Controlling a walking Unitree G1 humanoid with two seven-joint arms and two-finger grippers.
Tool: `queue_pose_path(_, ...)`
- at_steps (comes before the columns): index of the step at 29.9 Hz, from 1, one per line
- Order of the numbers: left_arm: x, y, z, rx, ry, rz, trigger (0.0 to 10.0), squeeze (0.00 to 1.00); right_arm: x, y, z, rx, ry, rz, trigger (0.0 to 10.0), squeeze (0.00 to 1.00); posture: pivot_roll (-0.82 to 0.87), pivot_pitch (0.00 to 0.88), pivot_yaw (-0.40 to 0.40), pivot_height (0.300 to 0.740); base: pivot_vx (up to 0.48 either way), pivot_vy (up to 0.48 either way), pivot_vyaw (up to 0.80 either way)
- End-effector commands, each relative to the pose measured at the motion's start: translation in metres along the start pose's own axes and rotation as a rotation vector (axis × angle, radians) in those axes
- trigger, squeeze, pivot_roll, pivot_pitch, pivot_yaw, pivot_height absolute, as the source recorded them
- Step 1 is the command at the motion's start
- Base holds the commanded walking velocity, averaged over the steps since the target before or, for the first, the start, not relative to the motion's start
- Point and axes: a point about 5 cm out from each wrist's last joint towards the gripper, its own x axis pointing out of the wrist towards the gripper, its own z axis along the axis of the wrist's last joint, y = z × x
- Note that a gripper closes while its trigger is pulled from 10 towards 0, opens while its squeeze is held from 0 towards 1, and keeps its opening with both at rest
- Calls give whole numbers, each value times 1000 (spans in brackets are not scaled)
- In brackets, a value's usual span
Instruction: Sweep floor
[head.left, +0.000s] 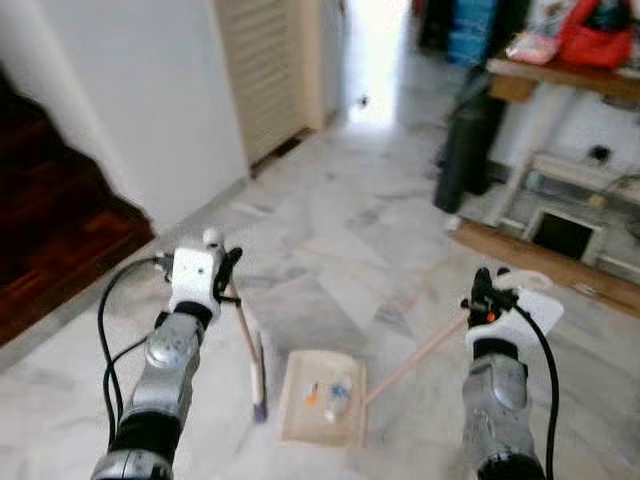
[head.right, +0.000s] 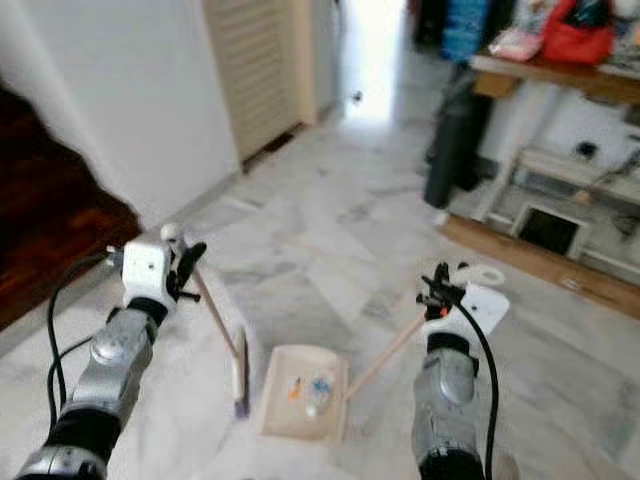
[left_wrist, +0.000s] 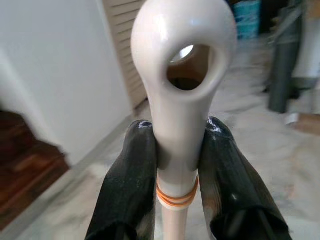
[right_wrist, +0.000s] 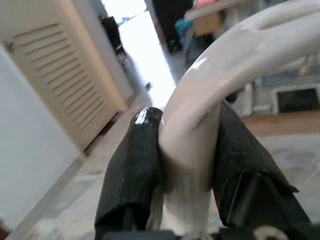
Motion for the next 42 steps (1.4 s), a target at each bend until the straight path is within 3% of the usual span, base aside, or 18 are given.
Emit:
queue_pose_path(1,1,5,11,19,-50,13,10000,0,6,5,15,23,-64,15,10000,0,-68,0,49,740,0,0,800)
queue_pose_path(34,-6,-2,7,9,-40,9,10000,0,3,8,12,34,-44,35,10000,0,-66,0,51,740,0,0,800)
queue_pose_path(42,-7,-3,5,-7,-22,17,10000,0,5,8,10,64,-22,36,10000,0,-61,0,47,740,0,265,0)
